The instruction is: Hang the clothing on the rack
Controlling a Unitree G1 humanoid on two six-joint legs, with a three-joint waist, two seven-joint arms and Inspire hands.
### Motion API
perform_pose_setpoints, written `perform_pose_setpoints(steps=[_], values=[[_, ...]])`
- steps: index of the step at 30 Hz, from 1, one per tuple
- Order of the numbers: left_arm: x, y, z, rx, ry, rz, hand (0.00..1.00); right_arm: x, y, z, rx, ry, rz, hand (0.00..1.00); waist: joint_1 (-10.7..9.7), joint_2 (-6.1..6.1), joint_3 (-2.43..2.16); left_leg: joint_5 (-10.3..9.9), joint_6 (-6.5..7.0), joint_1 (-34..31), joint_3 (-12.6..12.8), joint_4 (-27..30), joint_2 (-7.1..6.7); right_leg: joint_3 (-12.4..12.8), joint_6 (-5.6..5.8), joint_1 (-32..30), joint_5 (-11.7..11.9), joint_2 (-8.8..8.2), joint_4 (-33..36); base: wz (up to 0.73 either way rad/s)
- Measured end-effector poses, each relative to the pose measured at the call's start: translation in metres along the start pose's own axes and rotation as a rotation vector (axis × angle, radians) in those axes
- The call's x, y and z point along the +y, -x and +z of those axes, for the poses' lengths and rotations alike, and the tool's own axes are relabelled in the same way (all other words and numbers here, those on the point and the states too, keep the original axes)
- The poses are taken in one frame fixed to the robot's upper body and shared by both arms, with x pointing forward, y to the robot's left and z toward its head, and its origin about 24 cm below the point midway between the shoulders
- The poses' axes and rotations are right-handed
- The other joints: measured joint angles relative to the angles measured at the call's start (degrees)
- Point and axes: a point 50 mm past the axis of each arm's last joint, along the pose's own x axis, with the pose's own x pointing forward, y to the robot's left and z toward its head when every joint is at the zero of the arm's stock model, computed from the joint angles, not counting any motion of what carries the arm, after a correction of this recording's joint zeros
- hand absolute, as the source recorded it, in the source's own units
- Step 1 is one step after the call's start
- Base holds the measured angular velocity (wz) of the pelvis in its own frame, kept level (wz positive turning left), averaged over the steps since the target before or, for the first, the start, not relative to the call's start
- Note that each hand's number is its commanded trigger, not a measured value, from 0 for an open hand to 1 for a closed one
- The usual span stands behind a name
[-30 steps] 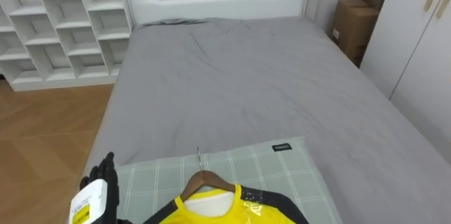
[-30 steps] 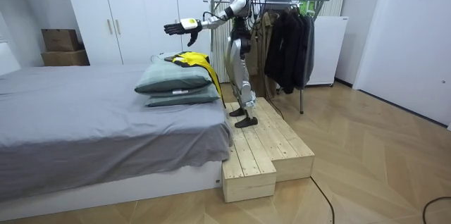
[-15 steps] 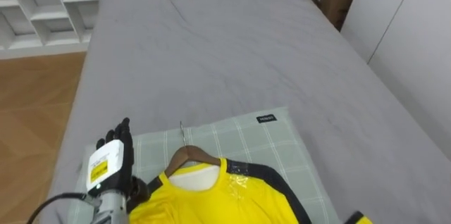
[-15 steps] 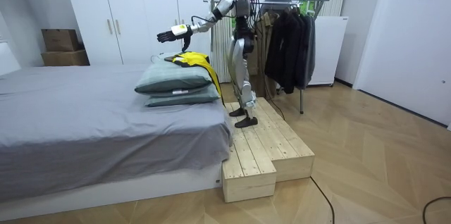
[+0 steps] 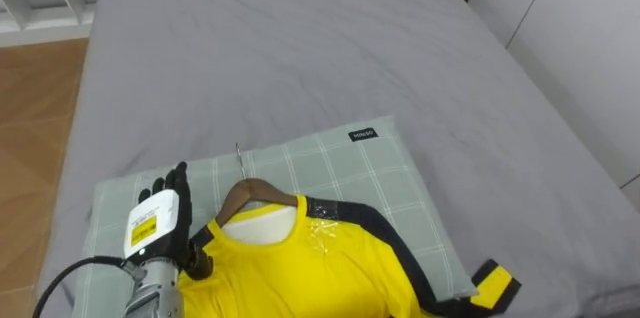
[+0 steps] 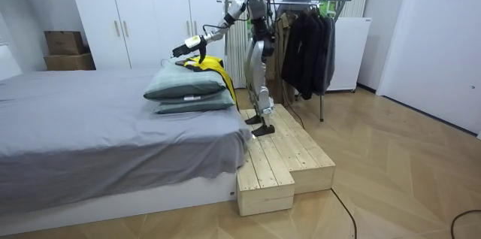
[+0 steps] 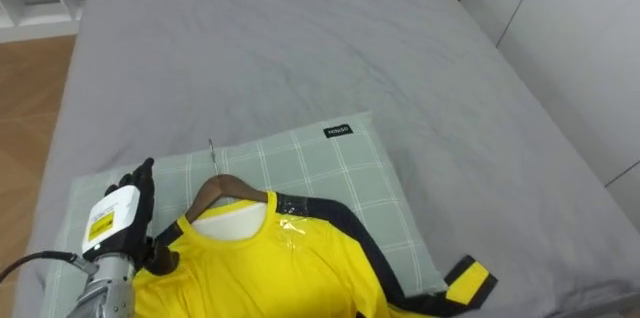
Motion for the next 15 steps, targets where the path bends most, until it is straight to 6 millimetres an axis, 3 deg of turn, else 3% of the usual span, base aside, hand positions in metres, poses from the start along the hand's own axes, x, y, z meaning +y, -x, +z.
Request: perform_pose_setpoints(steps=[3,8,15], values=[[-0.004,0.002,-0.001,0.01,0.004,-0.018,0.0,-0.001,0.0,0.006,-0.02,-0.003,-0.005,0.0,0.02,0.16,0.44,0.0,0.0,-1.08,0.01,0.66,0.12,-0.32,-0.01,-1.15,0.0,-0.01,0.92,0.0],[-0.014,0.006,-0.001,0.008,-0.014,-0.07,0.0,0.0,0.0,0.009,-0.025,0.02,-0.009,0.0,0.02,0.21,0.49,0.0,0.0,-1.11,0.24,0.68,0.11,-1.22,-0.02,-1.6,-0.01,-0.22,1.79,0.0],[-0.025,0.013,-0.017,0.092,-0.006,-0.151,0.0,-0.001,0.0,0.016,-0.064,0.037,-0.028,0.0,-0.06,0.23,0.49,0.01,0.04,-1.11,0.49,0.73,0.09,-1.52,-0.01,-1.8,-0.01,-0.39,2.12,-0.03]])
